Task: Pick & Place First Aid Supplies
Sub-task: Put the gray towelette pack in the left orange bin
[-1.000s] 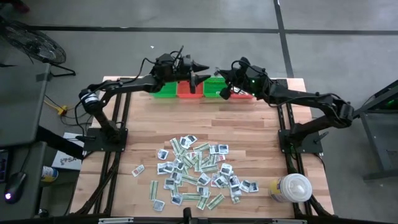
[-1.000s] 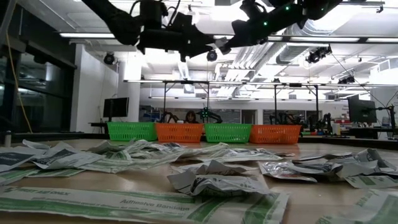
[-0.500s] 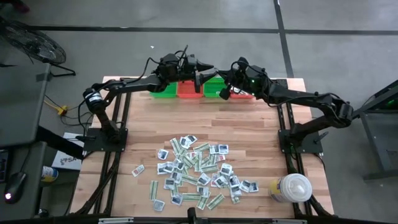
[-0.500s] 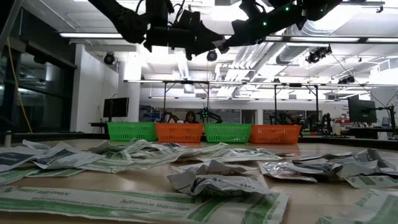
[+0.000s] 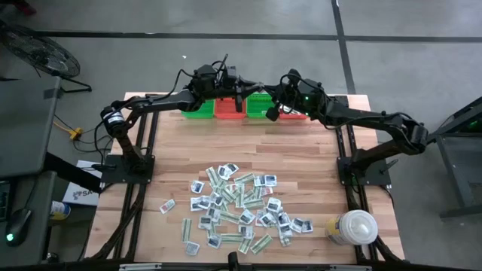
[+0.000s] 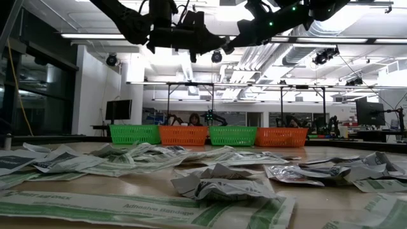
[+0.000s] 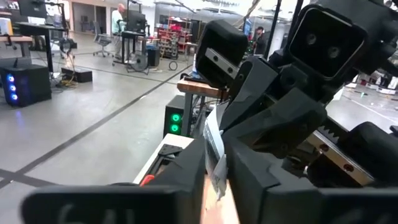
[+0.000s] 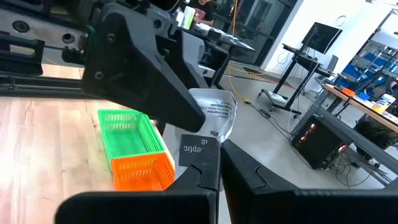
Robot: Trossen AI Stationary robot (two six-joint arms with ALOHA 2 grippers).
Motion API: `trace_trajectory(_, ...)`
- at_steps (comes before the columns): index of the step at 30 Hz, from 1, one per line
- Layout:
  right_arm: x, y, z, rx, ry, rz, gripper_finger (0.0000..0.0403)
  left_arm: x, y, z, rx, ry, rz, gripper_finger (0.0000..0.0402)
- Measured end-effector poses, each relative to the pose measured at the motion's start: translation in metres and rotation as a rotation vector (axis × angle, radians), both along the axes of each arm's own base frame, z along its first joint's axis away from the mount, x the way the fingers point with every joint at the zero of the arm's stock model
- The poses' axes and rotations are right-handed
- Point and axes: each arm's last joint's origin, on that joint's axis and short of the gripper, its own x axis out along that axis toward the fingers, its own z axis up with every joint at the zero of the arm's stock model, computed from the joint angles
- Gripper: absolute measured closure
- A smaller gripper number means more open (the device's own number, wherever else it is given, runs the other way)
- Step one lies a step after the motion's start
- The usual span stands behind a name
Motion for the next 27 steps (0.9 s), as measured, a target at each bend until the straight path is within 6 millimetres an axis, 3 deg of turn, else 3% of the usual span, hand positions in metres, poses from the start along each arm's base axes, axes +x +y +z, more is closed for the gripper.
trace_trajectory(4, 0.000, 0.000, 0.000, 0.001, 0.000, 0.007, 0.0403, 0.000, 0.000, -0.001, -0.007, 0.005, 0.001, 0.0394)
trace_trajectory(17, 0.000, 0.001, 0.000, -0.011, 0.008, 0.022, 0.0397, 0.000, 0.000, 0.000, -0.004, 0.001, 0.001, 0.0399)
trace_trajectory(23, 0.000, 0.002, 0.001, -0.014, 0.009, 0.043, 0.0336, 0.000, 0.000, 0.000, 0.007, 0.005, 0.009, 0.0400)
trace_trajectory(27, -0.006, 0.002, 0.007, 0.003, -0.018, -0.038, 0.0281, -0.006, 0.011, -0.006, -0.002, 0.062, 0.052, 0.0400)
